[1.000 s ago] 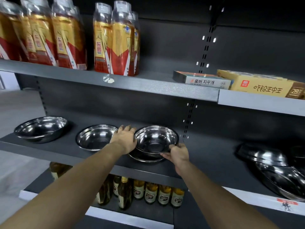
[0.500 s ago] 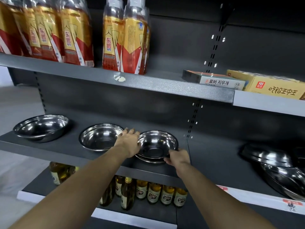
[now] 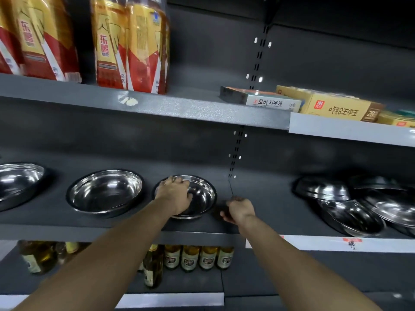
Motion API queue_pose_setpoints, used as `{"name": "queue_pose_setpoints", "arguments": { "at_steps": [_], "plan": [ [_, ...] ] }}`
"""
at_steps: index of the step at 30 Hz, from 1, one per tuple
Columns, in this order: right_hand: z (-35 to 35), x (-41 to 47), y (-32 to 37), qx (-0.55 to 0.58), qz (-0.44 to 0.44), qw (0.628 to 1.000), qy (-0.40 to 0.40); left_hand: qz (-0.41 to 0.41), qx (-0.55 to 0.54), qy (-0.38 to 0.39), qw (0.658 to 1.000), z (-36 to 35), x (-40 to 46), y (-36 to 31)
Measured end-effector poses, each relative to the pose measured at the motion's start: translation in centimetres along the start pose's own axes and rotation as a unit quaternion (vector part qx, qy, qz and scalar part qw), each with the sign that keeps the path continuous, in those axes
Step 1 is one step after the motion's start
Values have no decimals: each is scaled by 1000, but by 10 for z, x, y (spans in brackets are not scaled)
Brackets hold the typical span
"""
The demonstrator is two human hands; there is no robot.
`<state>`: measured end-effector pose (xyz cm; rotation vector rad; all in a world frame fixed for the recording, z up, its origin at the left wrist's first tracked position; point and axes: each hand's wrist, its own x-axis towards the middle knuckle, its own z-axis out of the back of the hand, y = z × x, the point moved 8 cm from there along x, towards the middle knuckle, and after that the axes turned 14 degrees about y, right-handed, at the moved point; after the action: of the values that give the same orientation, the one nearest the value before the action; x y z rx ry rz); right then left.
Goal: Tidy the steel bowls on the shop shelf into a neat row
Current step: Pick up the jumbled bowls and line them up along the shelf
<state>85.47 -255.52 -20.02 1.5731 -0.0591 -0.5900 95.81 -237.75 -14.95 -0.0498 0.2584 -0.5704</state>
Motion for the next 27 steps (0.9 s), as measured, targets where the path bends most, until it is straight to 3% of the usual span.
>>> {"name": "queue_pose_setpoints", "arguments": {
  "at_steps": [9,17,27],
  "plan": [
    [105,-14,-11,-13,-24,995,-92,-72,46,21,996,-12,29,-101],
    [195,-19,-18,13,-25,992,-121,-108,40,43,992,-27,45,-195],
    [323,-11,2,15,63,989,-134,-102,27,37,994,-39,70,-315]
  ]
}}
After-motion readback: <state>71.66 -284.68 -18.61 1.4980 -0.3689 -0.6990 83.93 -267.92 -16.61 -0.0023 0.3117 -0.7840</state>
